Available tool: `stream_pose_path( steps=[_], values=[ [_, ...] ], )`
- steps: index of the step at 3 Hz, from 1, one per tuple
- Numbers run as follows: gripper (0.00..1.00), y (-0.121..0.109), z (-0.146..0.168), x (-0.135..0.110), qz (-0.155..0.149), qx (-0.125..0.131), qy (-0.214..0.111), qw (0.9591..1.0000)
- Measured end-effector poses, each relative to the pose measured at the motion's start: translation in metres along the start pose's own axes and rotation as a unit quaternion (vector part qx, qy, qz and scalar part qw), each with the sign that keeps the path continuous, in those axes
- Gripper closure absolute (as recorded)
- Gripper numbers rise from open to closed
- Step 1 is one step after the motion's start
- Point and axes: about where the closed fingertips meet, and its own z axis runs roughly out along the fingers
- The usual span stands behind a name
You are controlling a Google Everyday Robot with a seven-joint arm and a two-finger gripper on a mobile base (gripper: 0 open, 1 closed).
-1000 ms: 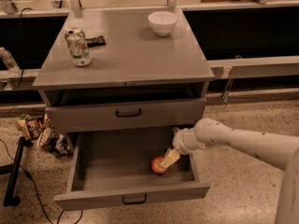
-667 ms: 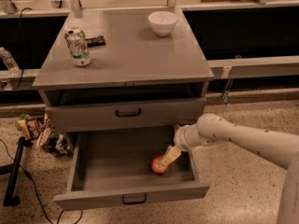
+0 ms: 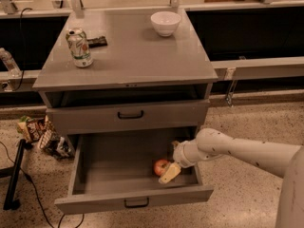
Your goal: Pick apple from middle drawer and place on counter
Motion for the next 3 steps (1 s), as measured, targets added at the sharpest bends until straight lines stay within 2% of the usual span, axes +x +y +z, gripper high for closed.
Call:
stream_pose_path(
  steps=[1, 3],
  values=[
    [0.0, 0.009, 0.011, 0.011, 0.004, -0.004, 0.007, 1.0],
    [0.0, -0.011, 0.045, 0.017, 0.014, 0.0, 0.009, 0.9999]
  ],
)
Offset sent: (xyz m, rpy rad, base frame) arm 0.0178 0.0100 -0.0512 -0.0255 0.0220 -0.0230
